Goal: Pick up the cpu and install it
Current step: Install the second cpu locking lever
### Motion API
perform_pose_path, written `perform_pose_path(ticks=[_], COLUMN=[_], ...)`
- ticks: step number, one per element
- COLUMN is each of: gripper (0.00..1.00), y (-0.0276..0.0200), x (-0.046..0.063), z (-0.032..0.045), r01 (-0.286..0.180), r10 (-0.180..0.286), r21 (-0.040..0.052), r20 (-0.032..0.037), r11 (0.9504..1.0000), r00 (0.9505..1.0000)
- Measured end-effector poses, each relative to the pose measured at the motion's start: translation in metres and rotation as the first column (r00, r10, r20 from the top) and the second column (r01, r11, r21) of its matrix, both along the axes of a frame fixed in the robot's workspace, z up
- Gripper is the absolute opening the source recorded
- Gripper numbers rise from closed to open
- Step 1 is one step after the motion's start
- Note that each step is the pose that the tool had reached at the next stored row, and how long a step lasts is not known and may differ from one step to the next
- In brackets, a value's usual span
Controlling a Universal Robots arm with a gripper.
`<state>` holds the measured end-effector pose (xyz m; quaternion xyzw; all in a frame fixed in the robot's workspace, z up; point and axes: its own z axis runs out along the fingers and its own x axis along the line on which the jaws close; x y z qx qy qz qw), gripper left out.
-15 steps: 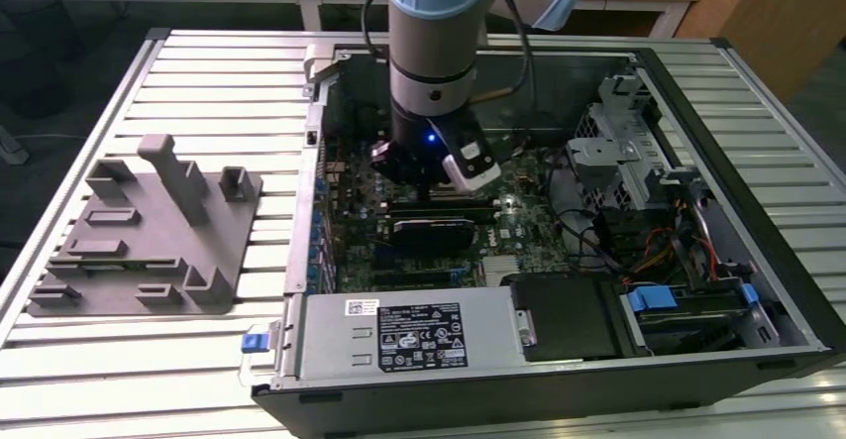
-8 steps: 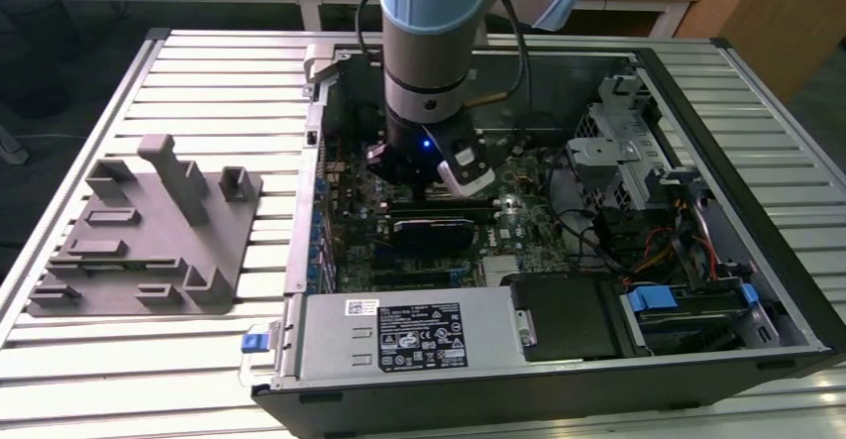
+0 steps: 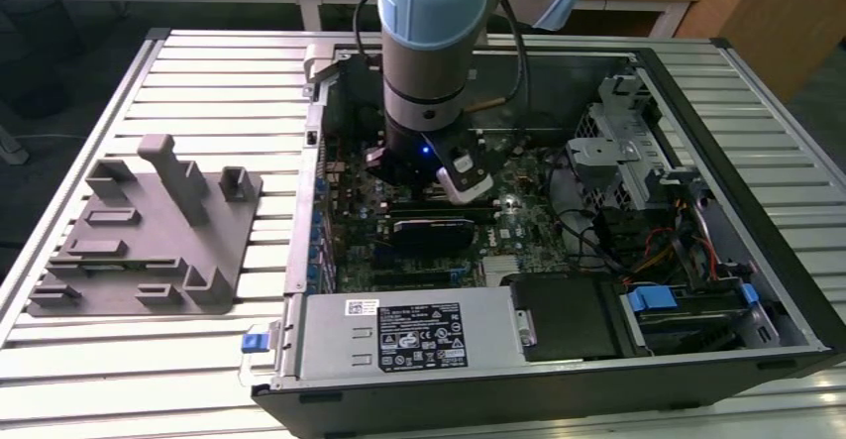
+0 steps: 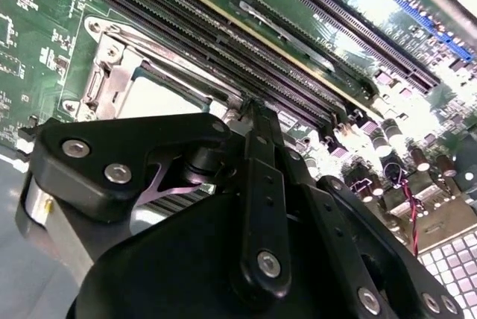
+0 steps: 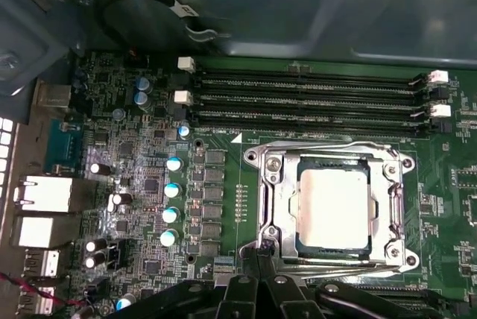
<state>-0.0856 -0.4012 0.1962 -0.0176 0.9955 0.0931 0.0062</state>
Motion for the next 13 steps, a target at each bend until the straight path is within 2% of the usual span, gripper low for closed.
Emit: perform_pose_path(ticks=[3,6,9,11,13], gripper=[0.11,0.11,0.11,0.11,0.11], y=[-0.002,-0.0049,-0.0067,-0.0079,-0.0081], x=[-0.0001,-0.0001,-0.0004,-0.0006,-0.0006], z=[-0.0007,-0.0015,-0.0026,-0.0026,-0.0026], r01=[-0.001,-0.002,-0.003,-0.003,-0.003], r10=[0.001,0.002,0.003,0.003,0.003], r21=[0.0151,0.0243,0.0387,0.0453,0.047], r20=[-0.0001,0.0002,0.0009,0.0005,0.0006], r11=[0.9999,0.9997,0.9992,0.999,0.9989], r00=[1.0,1.0,1.0,1.0,1.0])
